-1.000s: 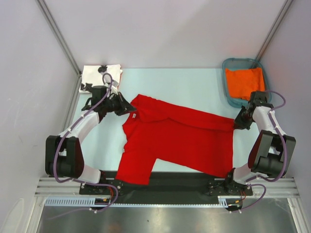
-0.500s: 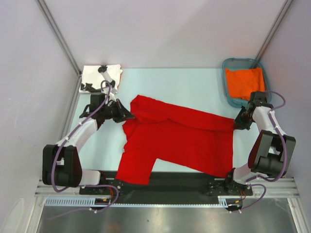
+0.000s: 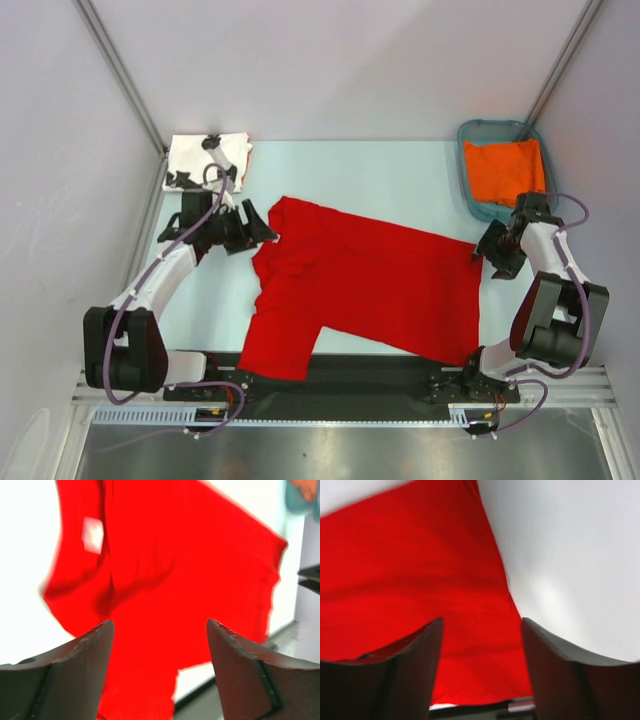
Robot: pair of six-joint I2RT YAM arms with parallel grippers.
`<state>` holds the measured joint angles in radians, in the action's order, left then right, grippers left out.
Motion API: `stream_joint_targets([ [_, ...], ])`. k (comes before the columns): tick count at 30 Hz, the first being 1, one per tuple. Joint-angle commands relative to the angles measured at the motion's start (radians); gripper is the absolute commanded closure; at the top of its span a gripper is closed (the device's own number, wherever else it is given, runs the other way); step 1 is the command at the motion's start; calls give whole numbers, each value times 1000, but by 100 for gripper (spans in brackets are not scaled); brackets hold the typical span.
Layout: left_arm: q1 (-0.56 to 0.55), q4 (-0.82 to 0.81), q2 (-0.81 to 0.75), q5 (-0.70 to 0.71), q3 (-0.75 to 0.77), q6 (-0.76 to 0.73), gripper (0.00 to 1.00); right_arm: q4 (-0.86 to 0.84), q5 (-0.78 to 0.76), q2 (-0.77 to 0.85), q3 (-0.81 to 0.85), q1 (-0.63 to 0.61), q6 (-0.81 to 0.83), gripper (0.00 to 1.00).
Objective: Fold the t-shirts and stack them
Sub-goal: Fold the tshirt
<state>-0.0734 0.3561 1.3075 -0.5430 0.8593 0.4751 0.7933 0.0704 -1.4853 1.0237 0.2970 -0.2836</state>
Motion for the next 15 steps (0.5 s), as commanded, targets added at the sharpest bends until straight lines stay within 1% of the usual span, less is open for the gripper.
stream_joint_targets([
  [1,1,-44,2,107,145,-172,19,-109,58,95,1,8,-15,29],
  [2,1,-72,34,115,165,-193,18,-159,68,100,-8,7,-22,26],
  [3,1,-98,76,123,217,-204,18,-255,92,82,-17,11,-34,25],
  [4,0,-108,132,117,257,-220,19,-278,92,63,-2,14,-41,26],
  [5,-3,-97,245,107,306,-234,21,-295,85,42,10,16,-51,26],
  [6,-14,-47,309,124,416,-272,23,-339,94,16,22,17,-52,25],
  [7,-22,-43,356,139,456,-295,23,-356,107,-34,51,17,-48,25],
  [8,-26,-43,448,155,490,-320,23,-362,111,-67,71,17,-42,25],
  [9,-31,-10,491,167,573,-360,23,-365,102,-93,88,19,-36,25],
  [11,-31,20,576,201,654,-391,24,-365,109,-162,131,25,-9,25],
  [12,-31,82,654,196,755,-412,26,-364,105,-179,142,27,4,25],
  [13,-32,121,703,177,814,-420,27,-358,94,-199,153,28,15,27],
  [14,-32,156,745,166,870,-424,32,-350,88,-228,168,28,33,27],
  [15,-35,197,810,160,953,-429,40,-348,88,-240,170,30,44,29],
])
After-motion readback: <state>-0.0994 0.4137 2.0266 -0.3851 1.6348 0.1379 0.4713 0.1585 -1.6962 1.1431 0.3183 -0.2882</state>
